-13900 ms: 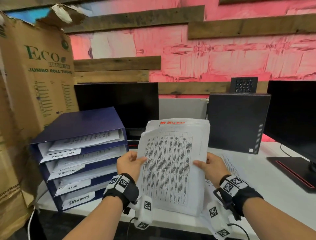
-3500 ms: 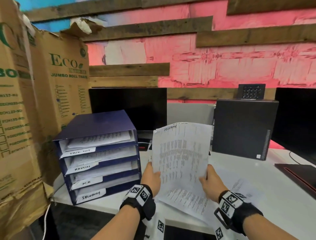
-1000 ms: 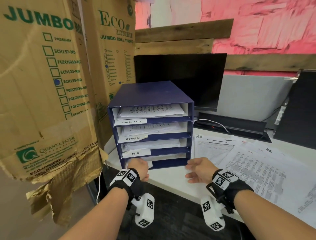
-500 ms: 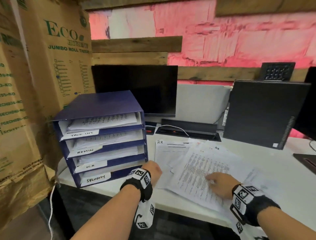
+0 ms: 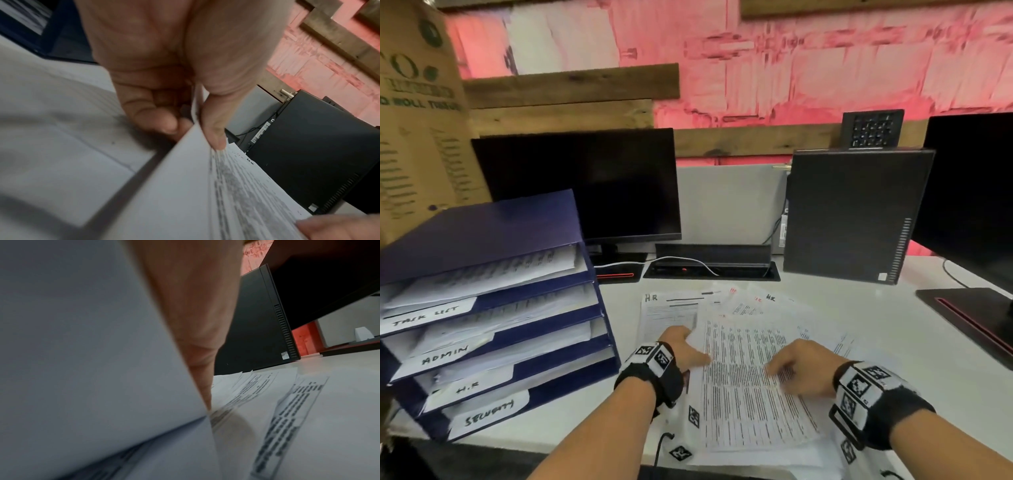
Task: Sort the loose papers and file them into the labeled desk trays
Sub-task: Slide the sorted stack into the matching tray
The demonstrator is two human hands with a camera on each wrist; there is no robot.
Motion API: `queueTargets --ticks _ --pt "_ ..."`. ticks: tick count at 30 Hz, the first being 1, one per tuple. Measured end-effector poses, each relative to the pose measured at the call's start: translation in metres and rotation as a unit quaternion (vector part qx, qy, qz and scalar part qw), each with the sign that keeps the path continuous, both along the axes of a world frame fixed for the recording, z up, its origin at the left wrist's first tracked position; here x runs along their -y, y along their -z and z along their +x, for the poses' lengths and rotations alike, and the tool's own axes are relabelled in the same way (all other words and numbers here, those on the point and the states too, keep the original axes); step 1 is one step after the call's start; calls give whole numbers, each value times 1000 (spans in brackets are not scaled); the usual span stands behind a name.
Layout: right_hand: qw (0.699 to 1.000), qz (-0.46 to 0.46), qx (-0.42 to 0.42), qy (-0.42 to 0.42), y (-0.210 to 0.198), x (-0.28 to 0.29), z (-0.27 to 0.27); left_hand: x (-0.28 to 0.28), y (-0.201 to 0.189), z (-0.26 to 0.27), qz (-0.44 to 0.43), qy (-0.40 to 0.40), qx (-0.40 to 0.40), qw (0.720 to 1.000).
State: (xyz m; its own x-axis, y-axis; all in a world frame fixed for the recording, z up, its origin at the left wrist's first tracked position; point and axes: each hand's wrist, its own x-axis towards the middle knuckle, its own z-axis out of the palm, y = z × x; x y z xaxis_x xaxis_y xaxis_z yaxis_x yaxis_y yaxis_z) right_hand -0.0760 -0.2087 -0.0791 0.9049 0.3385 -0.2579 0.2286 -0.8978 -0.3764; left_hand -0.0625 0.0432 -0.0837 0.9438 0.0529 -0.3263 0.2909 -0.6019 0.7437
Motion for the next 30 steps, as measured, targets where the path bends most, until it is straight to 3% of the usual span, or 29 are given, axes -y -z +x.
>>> queueTargets --ticks 4,13,18,24,30 --pt "996 10 22 90 0 5 3 -6 5 1 -22 -4 78 997" --pt "932 228 -13 281 -10 7 2 -30 -14 -22 -183 -130 171 959" --pt "886 361 -23 290 -13 -3 4 -39 -17 -33 -244 -131 175 945" --pt "776 535 43 332 -22 -9 7 -38 -27 -40 -285 -160 201 924" --pt "777 538 170 278 -65 -21 -2 -28 -50 -31 -211 -190 271 920"
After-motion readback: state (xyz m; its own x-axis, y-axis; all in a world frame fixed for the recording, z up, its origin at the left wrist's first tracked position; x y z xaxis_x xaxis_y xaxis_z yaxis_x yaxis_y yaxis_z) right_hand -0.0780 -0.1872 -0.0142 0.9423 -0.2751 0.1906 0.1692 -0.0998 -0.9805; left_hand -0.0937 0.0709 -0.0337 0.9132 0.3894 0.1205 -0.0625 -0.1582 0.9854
